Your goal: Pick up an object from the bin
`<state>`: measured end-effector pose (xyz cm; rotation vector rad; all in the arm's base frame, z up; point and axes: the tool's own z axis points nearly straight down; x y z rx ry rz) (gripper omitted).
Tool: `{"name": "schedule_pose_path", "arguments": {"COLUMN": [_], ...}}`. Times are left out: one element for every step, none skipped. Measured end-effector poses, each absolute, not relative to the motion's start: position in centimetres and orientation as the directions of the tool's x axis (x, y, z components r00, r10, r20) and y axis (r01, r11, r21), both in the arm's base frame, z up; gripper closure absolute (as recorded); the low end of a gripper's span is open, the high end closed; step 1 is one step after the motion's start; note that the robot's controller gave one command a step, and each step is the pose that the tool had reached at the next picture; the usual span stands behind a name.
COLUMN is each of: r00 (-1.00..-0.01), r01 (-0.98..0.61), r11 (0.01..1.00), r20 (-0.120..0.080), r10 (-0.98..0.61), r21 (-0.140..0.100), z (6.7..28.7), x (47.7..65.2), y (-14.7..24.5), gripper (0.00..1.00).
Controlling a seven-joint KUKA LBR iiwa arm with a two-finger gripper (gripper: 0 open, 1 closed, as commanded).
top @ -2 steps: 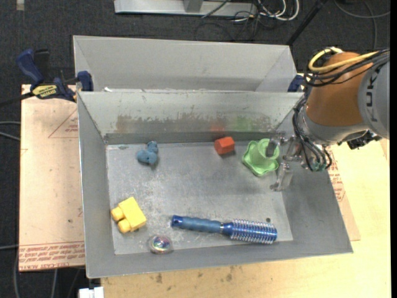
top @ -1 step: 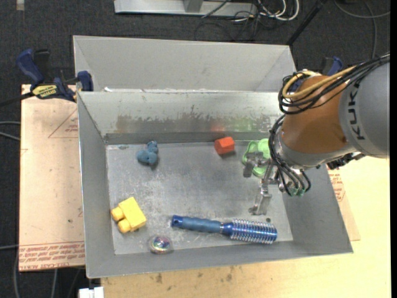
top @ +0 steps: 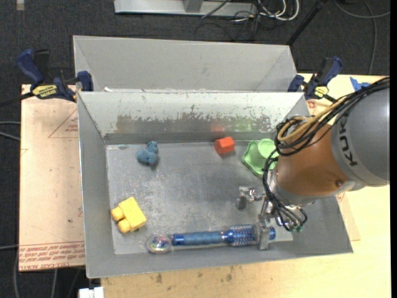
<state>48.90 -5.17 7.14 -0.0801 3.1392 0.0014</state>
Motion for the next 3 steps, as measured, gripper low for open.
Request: {"name": "schedule_pose_path", "arguments": {"r00": [-0.995, -0.994, -0.987], "r01": [-0.102, -0.105, -0.158], "r11": [0.995, 0.995, 0.987], "r20": [-0.007, -0.011, -0.012], "r10": [-0.102, -0.105, -0.158], "r21": [-0.002, -0.001, -0.002], "z": [7.3, 7.4, 23.2], "x": [48.8, 48.9, 50.1], "y": [-3.7, -3.6, -3.2], "gripper": [0.00, 1.00, 1.00]}}
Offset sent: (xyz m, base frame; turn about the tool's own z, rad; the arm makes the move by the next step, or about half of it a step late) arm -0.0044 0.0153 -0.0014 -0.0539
